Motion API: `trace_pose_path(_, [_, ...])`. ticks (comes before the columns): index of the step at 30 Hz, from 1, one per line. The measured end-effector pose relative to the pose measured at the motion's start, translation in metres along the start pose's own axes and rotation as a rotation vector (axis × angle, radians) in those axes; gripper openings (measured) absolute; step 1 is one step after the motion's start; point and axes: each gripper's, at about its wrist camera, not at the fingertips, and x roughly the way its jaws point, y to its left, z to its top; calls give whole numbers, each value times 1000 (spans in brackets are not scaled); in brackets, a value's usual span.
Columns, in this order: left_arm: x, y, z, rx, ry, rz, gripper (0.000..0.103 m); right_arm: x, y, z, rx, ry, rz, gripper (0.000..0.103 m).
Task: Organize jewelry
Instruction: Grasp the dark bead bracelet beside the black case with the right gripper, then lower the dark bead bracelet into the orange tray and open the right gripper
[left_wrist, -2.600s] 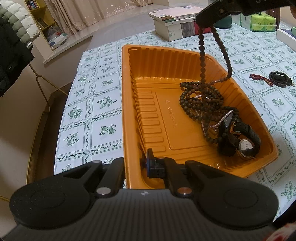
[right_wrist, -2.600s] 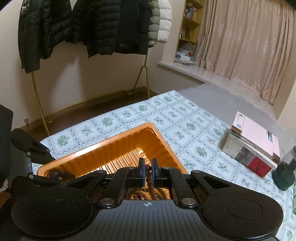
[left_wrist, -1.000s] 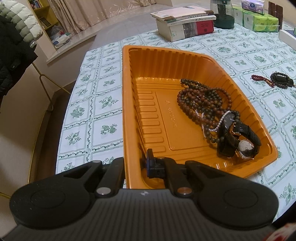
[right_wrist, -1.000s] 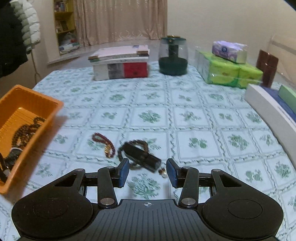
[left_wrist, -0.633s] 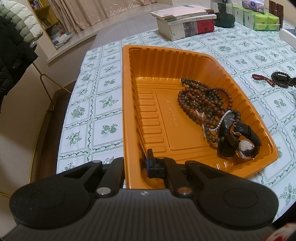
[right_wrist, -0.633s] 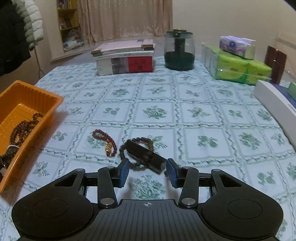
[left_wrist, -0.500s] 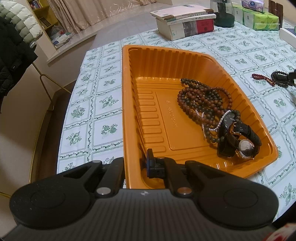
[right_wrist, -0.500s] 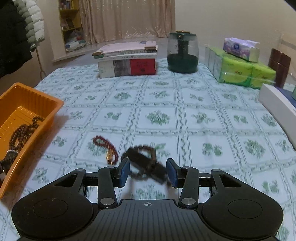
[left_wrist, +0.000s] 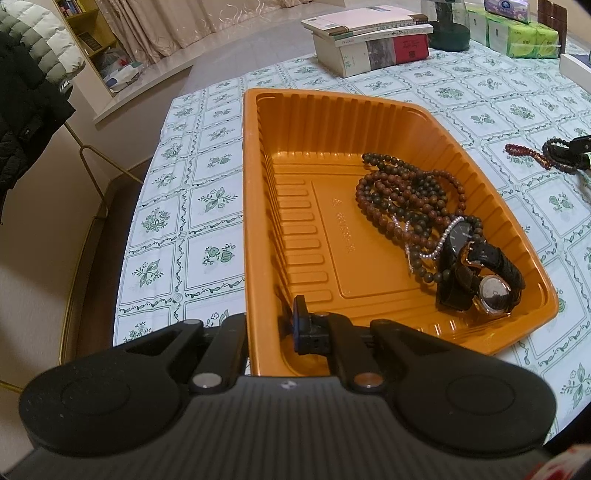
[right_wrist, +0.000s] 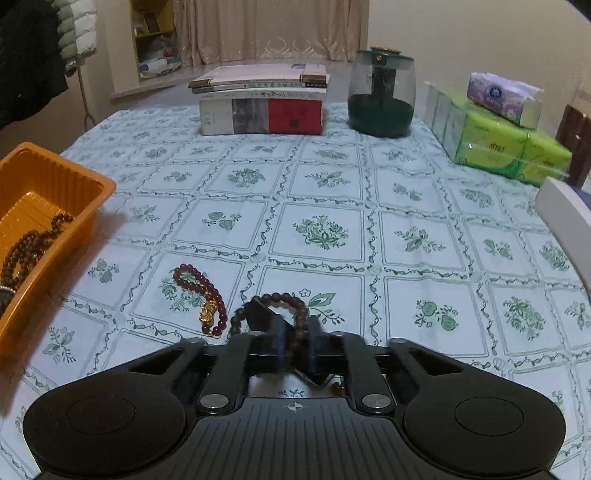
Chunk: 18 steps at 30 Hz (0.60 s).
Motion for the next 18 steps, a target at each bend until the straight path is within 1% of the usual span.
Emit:
trace_pose_path(5, [0,0,0,3,-1,0,6,-5,3,2,-10,0,-10,6])
trace_pose_path(8, [0,-1,1,5,-1,0,5,-21,8,8,-21,-41,2,6])
trace_pose_path(14, [-1,-1,1,4,-4,-2,5,-61,28,33,-77,-137,42,6])
trace_pose_path(18, [-2,0,1,4,-6,-6,5,-78,42,50,-102,-176,72,6])
